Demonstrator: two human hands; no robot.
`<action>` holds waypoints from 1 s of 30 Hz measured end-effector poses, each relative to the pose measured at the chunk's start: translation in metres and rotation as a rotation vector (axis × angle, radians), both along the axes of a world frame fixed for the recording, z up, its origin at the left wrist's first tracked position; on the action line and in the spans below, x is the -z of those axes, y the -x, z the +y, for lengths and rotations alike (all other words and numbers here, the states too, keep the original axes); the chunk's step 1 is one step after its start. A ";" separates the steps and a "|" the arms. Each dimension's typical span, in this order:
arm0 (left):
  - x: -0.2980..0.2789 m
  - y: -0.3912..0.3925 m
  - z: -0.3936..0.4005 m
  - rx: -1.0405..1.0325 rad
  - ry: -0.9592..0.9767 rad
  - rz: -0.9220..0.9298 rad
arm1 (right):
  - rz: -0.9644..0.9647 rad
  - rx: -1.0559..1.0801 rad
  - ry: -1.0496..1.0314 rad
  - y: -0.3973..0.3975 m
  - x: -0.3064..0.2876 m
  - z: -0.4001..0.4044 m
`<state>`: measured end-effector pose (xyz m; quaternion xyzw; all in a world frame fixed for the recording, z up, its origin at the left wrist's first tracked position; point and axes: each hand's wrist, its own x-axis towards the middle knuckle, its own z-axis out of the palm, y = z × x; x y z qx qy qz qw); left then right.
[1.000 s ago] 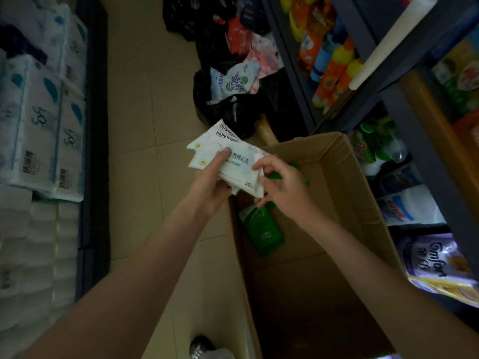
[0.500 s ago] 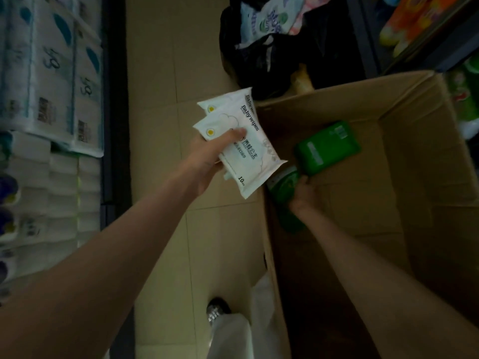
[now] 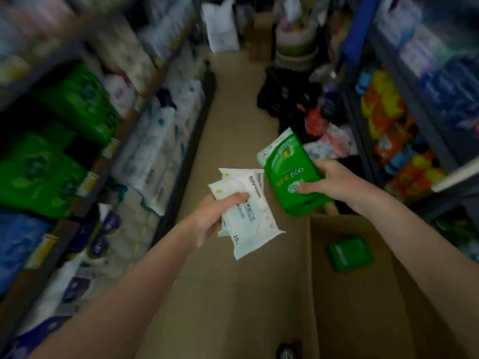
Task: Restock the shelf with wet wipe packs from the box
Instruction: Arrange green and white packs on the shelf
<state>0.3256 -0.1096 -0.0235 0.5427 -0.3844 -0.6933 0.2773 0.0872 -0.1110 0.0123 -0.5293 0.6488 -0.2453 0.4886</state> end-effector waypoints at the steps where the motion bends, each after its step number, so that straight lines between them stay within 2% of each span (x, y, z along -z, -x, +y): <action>1: -0.027 -0.025 0.000 -0.018 0.057 -0.025 | 0.185 -0.042 0.130 -0.027 -0.024 -0.008; 2: -0.055 -0.052 0.002 -0.046 0.120 -0.046 | 0.313 -0.059 0.255 -0.055 -0.050 -0.013; 3: -0.082 -0.080 0.005 -0.084 0.185 -0.068 | 0.336 -0.069 0.360 -0.083 -0.076 -0.015; 10: -0.274 -0.267 0.069 -0.327 0.654 -0.244 | 0.137 -0.357 0.906 -0.293 -0.233 -0.004; 12: -0.321 -0.301 0.091 -0.369 0.770 -0.325 | 0.046 -0.449 0.984 -0.345 -0.278 0.015; 14: -0.358 -0.328 0.111 -0.441 0.856 -0.367 | -0.065 -0.632 0.997 -0.384 -0.318 0.030; 16: -0.383 -0.351 0.129 -0.532 0.921 -0.359 | -0.208 -0.786 0.967 -0.415 -0.349 0.041; 17: -0.392 -0.360 0.137 -0.578 0.946 -0.354 | -0.187 -0.825 0.974 -0.430 -0.361 0.044; 20: -0.411 -0.387 0.144 -0.674 1.025 -0.414 | -0.029 -0.765 1.235 -0.480 -0.382 0.042; 21: -0.417 -0.394 0.142 -0.688 1.059 -0.457 | -0.038 -0.723 1.321 -0.496 -0.389 0.043; 24: -0.444 -0.420 0.136 -0.696 1.116 -0.643 | -0.103 -0.698 1.436 -0.538 -0.406 0.025; 26: -0.466 -0.439 0.129 -0.669 1.082 -0.756 | -0.163 -0.667 1.490 -0.565 -0.418 0.004; 30: -0.501 -0.471 0.105 -0.712 1.073 -1.053 | -0.220 -0.706 1.453 -0.613 -0.438 -0.038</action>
